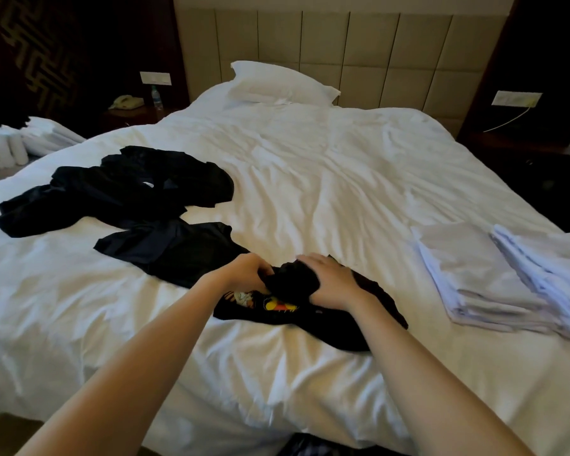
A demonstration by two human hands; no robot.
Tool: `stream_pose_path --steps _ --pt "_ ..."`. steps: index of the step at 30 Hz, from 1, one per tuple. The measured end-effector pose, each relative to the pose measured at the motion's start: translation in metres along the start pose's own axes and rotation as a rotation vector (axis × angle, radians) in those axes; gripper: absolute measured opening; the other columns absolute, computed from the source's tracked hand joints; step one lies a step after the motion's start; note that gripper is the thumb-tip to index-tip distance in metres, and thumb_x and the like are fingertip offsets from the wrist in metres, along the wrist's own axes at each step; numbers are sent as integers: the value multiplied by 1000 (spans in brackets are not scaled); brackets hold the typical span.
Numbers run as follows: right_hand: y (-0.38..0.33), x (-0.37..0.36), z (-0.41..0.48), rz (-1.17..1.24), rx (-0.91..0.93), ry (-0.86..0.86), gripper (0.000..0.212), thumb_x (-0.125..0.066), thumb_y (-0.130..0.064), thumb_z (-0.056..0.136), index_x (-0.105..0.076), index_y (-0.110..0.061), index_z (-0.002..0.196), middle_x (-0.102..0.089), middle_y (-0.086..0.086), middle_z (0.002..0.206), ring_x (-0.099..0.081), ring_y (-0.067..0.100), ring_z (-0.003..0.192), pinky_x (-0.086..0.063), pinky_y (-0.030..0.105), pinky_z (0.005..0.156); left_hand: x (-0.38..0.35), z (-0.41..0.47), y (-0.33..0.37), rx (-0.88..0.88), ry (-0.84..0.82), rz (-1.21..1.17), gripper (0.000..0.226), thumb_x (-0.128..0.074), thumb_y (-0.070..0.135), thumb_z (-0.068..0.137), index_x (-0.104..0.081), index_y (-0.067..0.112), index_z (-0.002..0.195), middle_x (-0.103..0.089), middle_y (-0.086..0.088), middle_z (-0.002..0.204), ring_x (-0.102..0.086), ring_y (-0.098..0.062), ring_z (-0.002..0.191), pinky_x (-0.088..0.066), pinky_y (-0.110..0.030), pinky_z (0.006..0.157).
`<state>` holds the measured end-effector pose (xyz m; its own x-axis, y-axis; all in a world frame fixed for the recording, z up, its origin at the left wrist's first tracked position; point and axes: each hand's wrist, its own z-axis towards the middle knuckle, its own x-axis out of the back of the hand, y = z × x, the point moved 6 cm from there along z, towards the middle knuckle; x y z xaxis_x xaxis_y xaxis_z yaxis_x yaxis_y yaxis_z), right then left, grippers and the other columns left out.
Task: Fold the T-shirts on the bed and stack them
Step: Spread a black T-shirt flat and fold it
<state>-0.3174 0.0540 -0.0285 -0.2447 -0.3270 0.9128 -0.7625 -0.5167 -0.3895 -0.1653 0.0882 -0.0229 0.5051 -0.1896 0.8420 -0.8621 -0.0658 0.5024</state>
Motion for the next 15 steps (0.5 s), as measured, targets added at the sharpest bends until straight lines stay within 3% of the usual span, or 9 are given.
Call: stream_pose_path --steps 3,6,9,12,15 --pt "-19 -9 1 54 1 -93 56 -64 -21 76 -47 -30 128 -59 -5 112 -51 23 116 -25 49 105 24 -5 17 -71 136 -71 18 -74 13 78 -70 9 95 -64 1 87 -57 -12 84 -41 -16 67" --pt "-11 9 -3 78 -24 55 10 -63 -24 78 -55 -28 84 -56 -4 95 -54 23 98 -33 39 93 48 -6 26 -102 204 33 23 -76 21 76 -70 10 95 -62 1 86 -56 -13 83 -40 -23 71" --pt "8 34 -10 184 -63 190 25 -62 -21 79 -44 -25 62 -43 1 92 -47 22 85 -33 29 71 68 -8 27 -72 291 67 21 -74 30 78 -64 12 80 -58 0 74 -55 -20 79 -36 -29 66" --pt "32 64 -25 247 -174 407 22 -59 -13 80 -45 -12 63 -43 3 89 -47 23 80 -30 28 56 84 -12 30 -25 417 122 23 -69 39 81 -58 19 78 -55 5 70 -54 -22 82 -29 -33 76" --pt "61 88 -49 225 -431 592 20 -53 -4 79 -42 -14 65 -50 6 85 -50 27 78 -29 26 51 97 -18 33 -25 549 13 15 -68 36 84 -59 23 82 -57 5 75 -51 -17 82 -30 -32 80"
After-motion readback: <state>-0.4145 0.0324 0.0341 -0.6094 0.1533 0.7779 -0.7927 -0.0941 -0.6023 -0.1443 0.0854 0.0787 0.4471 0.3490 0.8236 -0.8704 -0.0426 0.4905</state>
